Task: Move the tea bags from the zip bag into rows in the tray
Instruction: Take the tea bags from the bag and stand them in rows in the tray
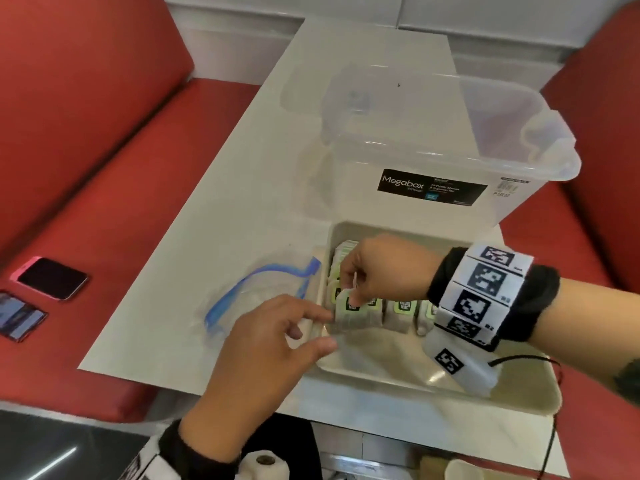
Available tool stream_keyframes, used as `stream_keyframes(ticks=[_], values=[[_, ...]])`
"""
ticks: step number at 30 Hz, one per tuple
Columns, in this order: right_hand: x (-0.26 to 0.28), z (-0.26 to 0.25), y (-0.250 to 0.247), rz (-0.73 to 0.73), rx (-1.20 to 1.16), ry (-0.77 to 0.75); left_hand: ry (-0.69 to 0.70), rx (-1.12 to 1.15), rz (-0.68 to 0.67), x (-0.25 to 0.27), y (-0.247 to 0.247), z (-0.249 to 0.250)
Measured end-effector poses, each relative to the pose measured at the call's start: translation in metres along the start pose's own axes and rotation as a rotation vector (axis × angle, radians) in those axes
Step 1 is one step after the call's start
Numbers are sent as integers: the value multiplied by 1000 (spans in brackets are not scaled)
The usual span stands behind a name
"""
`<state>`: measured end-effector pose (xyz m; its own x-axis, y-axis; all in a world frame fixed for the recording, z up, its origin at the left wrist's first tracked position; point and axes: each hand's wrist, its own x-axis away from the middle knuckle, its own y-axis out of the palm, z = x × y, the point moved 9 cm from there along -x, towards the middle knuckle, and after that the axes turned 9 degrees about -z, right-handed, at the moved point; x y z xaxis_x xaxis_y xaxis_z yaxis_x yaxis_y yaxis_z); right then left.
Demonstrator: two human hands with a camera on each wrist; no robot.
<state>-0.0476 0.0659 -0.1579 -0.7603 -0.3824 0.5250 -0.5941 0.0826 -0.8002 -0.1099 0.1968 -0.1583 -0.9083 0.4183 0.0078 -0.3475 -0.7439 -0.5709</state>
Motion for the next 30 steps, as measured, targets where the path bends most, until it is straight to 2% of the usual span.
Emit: stream_keyframes(ticks=[3,7,13,15,18,20,30], values=[[-14,0,11,-51,30,17,68,-158,-132,2,13,2],[-24,-1,16,-37,91,37,127,-245,-250,4,28,4],[-8,-2,1,78,109,-2,187,-323,-246,4,33,7],[0,-6,12,-34,151,-61,197,-318,-245,4,34,7],[11,-9,54,-356,179,-107,193,-290,-249,3,35,6],[11,-7,73,-488,200,-95,185,-291,-251,3,36,4],[-9,-3,86,-706,272,-99,183,-265,-249,4,36,2]])
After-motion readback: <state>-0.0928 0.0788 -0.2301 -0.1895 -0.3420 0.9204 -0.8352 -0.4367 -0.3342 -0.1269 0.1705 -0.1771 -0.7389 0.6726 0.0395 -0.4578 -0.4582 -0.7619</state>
